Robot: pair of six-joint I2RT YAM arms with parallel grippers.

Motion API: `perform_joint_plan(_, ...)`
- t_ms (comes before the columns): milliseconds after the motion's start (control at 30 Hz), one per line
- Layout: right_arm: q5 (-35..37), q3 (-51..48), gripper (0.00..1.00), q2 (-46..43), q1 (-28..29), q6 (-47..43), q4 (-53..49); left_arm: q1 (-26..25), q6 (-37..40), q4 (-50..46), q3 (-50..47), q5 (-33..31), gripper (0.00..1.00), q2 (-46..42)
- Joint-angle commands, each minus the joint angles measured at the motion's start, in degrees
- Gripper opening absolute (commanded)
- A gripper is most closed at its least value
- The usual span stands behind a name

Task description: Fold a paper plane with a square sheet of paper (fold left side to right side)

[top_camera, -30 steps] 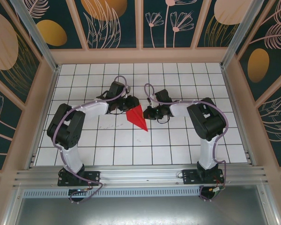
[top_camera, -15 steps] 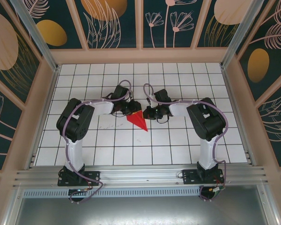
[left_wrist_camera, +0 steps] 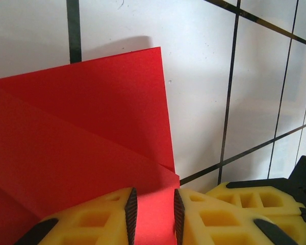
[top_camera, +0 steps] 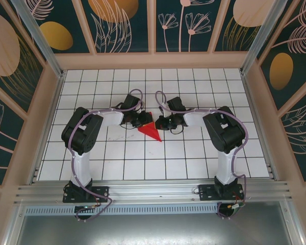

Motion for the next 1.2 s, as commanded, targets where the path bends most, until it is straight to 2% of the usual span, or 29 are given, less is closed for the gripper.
perform_joint_plan(0,2.00,0.47,0.00,2.43,0.84,-0.98,-3.68,-0.25,1.64,-2.05,-1.47,-2.14,0.30,0.90)
perform_joint_plan(133,1.39,0.31,0.00,1.18,0.62,-0.38,-2.19,-0.26,1.71,-2.09,-2.55,-3.29,0.30,1.29)
perform_joint_plan(300,1.45,-0.44,0.14,-3.90,0.41,0.88,0.67,-0.26,0.85,-0.13,-5.30,-3.17,0.29,1.47)
perform_joint_plan(400,1.28,-1.67,0.22,-8.20,-1.70,1.57,1.00,-0.27,0.62,0.19,-5.84,-3.27,0.29,1.59)
perform_joint_plan(533,1.10,-5.28,0.27,-14.84,-2.22,1.39,-0.88,-0.25,0.76,0.27,-5.95,-3.33,0.29,1.49)
perform_joint_plan(667,-5.63,-7.54,0.19,-16.50,-1.63,3.84,0.84,-0.27,0.73,0.44,-5.93,-3.31,0.29,1.65)
perform_joint_plan(800,-11.42,-6.01,0.15,-12.39,-0.22,6.00,3.26,-0.25,0.83,0.44,-6.19,-3.43,0.29,1.25)
perform_joint_plan(967,-11.34,-1.64,0.15,-7.01,1.78,4.79,0.31,-0.27,0.74,0.58,-6.13,-3.35,0.29,1.21)
perform_joint_plan(1167,-9.87,-0.70,0.16,-4.47,2.50,2.62,-3.72,-0.27,0.79,0.67,-6.21,-3.41,0.29,1.05)
